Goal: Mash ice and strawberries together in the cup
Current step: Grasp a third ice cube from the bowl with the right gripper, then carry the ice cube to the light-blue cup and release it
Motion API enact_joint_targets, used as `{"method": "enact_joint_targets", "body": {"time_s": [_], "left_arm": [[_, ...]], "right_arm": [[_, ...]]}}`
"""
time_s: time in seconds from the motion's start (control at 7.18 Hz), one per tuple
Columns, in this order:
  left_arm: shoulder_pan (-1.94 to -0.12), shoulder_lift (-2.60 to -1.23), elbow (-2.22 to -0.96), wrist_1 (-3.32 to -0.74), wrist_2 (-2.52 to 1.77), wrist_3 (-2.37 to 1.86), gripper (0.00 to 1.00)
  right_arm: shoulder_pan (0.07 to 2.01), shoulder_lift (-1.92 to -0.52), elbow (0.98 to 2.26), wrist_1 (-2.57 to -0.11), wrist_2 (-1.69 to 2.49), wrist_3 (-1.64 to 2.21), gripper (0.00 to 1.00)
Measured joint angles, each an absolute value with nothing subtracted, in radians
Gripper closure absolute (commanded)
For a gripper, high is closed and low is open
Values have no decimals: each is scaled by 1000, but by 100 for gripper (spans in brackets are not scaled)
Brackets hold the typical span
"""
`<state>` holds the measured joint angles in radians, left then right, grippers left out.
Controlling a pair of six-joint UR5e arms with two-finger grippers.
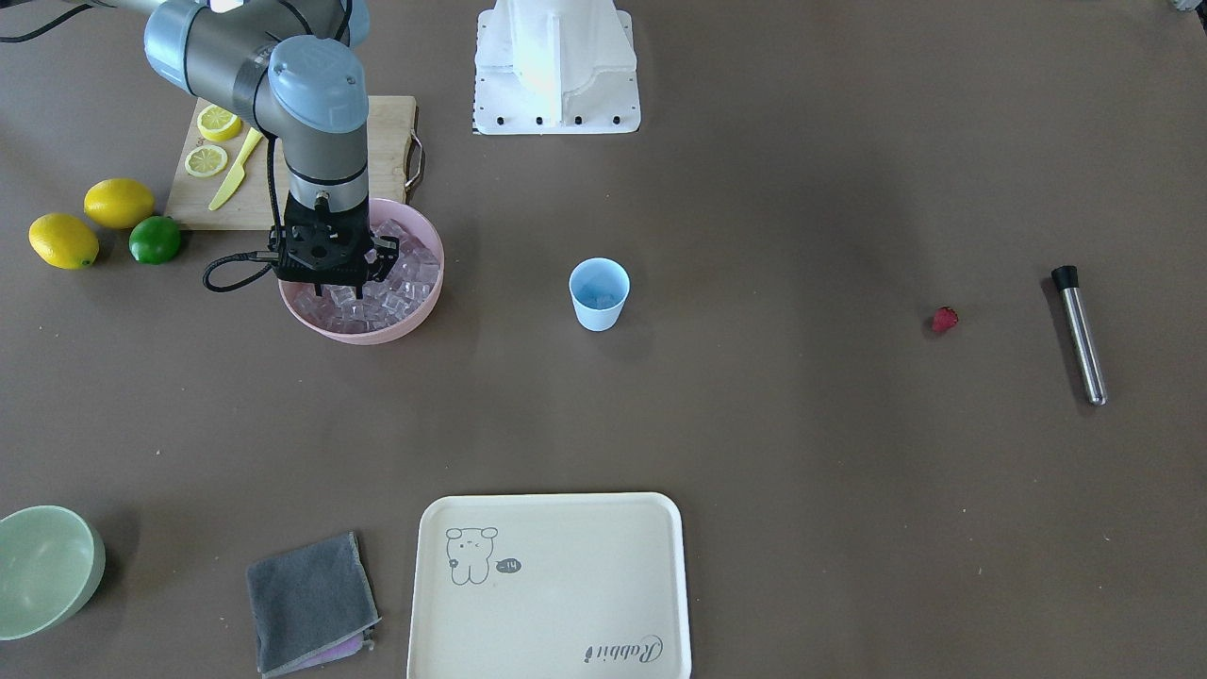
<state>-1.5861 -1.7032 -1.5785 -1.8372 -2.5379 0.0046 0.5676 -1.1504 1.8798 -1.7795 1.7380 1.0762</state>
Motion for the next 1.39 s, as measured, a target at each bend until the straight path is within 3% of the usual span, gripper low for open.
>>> {"method": "enact_joint_targets", "body": {"time_s": [0.28,0.84,1.11,1.39], "left_arm": [[-1586,-1703,-1583,-1837,-2539,5,1],[-1588,-1700,-1585,-1836,-2539,5,1],[-1594,-1697,-1589,-1836,-2544,5,1],[-1606,-1691,-1596,-1835,-2559,5,1]], "right_arm": [[565,-1152,1876,-1779,1738,1078,75],[613,-1103,1891,-1790,1794,1088,76],[615,-1021,1882,-1802,1815,1158,76],[575,-849,1810,-1853,1818,1286,76]]}}
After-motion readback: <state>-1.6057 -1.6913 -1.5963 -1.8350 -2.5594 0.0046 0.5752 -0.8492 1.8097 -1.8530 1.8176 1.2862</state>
